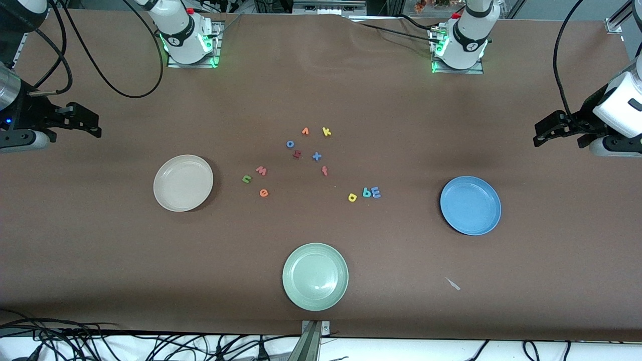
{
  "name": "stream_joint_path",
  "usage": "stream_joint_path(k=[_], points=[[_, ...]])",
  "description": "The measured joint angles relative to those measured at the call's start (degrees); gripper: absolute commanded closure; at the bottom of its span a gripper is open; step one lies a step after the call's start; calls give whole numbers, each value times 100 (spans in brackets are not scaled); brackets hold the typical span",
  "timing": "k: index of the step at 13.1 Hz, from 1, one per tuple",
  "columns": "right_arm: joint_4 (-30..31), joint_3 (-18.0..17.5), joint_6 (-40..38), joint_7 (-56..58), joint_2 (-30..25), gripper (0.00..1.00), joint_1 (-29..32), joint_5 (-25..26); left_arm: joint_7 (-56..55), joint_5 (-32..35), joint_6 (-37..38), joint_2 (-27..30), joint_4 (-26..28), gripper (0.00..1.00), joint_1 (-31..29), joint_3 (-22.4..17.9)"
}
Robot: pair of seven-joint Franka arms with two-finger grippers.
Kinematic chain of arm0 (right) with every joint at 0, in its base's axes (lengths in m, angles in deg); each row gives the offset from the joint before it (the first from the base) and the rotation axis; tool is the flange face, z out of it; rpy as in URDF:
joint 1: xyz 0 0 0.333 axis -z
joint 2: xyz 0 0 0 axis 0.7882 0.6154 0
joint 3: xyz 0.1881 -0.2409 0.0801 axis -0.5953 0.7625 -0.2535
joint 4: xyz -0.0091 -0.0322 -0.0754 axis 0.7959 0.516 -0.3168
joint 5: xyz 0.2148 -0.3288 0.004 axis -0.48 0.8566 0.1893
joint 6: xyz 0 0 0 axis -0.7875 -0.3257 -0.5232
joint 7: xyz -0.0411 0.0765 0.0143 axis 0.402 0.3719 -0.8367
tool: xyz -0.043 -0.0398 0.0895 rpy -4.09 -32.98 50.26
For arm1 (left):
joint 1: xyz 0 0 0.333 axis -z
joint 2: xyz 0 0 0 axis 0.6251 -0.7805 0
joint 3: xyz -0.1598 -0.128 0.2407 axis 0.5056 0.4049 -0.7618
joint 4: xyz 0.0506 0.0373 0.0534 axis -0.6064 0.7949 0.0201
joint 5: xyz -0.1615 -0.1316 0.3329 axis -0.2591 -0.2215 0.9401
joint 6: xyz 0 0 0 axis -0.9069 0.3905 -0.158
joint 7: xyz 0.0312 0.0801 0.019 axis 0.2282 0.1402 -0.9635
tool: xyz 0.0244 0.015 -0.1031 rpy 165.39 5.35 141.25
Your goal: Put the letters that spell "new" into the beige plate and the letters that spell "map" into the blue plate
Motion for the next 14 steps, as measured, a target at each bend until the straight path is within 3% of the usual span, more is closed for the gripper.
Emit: stream_joint_path(k=[14], points=[[0, 5, 4, -1, 3, 0, 2, 0, 0, 0, -2, -156, -42, 0, 39, 29]])
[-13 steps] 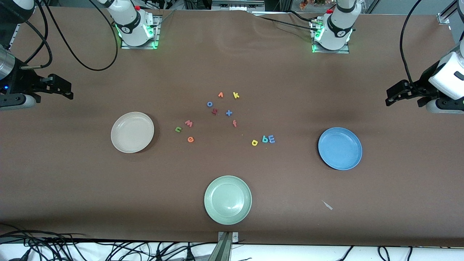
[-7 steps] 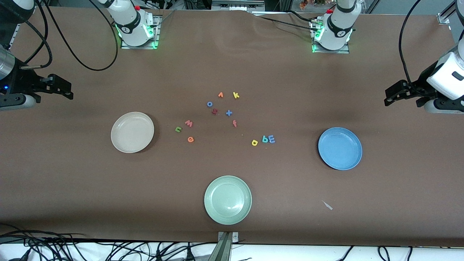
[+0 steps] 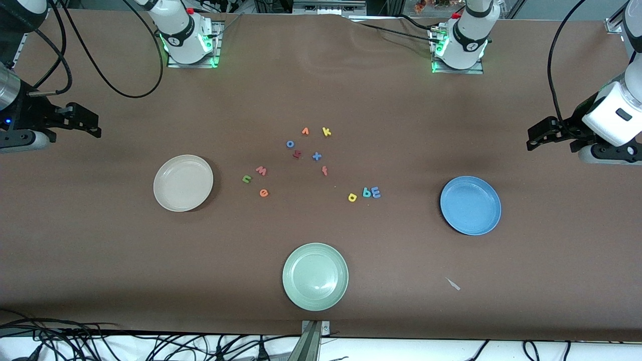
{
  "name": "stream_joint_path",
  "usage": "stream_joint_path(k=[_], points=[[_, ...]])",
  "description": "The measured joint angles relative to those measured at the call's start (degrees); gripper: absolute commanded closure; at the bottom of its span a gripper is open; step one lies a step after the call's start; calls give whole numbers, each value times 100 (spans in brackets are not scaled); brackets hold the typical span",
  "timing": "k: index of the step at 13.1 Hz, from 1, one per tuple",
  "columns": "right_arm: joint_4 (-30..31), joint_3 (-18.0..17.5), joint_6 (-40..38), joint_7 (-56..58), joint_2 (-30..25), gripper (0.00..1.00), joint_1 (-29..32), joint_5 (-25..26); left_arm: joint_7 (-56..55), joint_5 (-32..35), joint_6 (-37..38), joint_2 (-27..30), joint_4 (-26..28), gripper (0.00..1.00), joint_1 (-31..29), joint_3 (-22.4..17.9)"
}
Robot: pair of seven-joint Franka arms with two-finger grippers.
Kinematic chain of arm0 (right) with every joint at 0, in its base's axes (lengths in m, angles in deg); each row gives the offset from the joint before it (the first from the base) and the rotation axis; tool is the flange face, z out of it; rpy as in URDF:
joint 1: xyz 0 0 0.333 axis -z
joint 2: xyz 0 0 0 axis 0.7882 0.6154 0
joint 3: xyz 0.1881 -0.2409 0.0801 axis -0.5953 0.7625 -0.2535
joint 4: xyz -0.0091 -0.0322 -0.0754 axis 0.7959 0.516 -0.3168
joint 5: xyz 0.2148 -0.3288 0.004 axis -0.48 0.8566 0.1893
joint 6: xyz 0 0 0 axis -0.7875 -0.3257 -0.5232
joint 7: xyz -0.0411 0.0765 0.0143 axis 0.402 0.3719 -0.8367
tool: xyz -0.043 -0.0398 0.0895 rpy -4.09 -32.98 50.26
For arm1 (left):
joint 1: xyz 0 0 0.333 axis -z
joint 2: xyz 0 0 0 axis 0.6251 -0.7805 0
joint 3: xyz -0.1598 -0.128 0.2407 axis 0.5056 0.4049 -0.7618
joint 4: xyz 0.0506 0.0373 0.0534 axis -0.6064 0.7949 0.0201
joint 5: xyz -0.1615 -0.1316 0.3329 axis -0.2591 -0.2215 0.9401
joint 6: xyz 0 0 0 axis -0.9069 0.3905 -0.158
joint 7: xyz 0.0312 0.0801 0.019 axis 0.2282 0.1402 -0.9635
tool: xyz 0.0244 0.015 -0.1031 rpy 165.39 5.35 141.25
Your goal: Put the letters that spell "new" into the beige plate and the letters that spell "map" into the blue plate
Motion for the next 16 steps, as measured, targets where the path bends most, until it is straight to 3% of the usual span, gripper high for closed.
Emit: stream_joint_path(k=[12, 16], points=[[0, 9, 0, -2, 1, 0, 1, 0, 341, -95, 331, 2, -97, 0, -111, -13], [0, 13, -2, -2, 5, 0, 2, 0, 333, -116, 452, -128, -84, 0, 250, 190]])
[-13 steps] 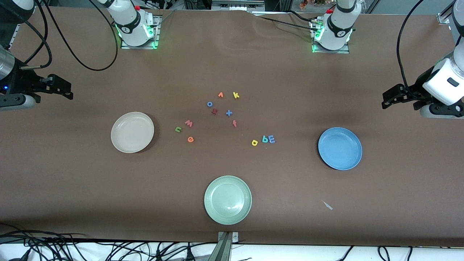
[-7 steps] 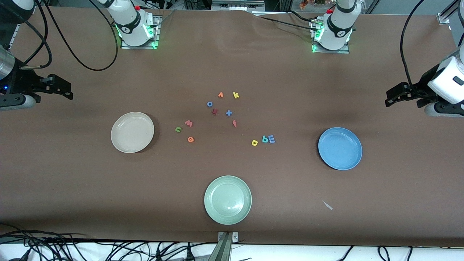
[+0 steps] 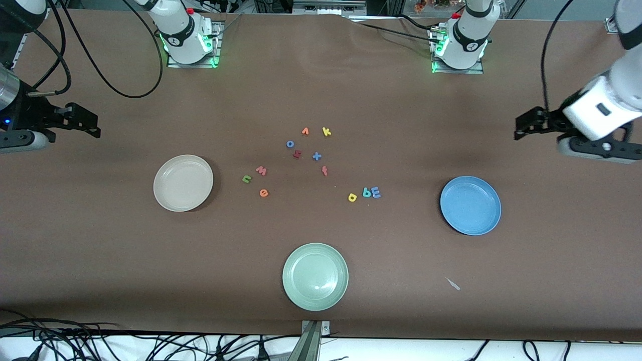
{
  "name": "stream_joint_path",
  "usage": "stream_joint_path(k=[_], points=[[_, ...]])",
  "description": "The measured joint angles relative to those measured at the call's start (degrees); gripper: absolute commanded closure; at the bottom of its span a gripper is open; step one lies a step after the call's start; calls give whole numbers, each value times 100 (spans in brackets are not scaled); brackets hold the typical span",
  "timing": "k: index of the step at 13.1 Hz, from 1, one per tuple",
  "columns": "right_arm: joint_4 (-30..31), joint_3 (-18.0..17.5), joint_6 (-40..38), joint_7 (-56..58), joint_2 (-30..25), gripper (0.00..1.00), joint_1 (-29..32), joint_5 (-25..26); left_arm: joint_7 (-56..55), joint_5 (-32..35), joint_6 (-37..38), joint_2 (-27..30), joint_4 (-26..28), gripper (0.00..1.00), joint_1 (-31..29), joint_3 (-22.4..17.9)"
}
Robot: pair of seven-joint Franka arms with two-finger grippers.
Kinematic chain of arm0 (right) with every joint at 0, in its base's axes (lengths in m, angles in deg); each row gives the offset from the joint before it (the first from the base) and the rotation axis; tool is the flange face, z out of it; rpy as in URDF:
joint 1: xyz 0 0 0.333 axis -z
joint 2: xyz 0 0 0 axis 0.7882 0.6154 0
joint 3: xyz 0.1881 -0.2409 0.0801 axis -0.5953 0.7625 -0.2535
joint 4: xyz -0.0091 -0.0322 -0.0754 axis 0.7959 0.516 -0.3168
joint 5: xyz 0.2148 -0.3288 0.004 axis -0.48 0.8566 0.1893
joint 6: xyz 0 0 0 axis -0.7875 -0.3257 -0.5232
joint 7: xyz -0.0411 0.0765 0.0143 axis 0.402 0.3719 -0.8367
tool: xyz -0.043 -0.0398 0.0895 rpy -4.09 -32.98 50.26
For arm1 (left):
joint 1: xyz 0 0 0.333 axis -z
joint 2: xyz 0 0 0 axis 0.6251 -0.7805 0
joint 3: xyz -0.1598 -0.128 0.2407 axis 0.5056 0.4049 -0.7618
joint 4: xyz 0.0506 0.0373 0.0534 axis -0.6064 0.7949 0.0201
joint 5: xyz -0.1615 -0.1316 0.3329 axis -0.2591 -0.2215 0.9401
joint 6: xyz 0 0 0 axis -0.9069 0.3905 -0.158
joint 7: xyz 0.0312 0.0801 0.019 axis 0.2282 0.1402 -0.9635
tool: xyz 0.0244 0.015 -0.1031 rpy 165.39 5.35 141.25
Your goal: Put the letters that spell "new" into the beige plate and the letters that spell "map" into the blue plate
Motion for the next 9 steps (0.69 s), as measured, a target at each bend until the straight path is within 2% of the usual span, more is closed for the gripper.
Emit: stream_joint_path(k=[3, 9], points=[[0, 0, -2, 0, 5, 0, 0, 0, -595, -4, -103, -506, 25, 0, 367, 33], [1, 0, -3, 0, 9, 0, 0, 0, -2776, -107, -1736, -1943, 53, 0, 1270, 61]])
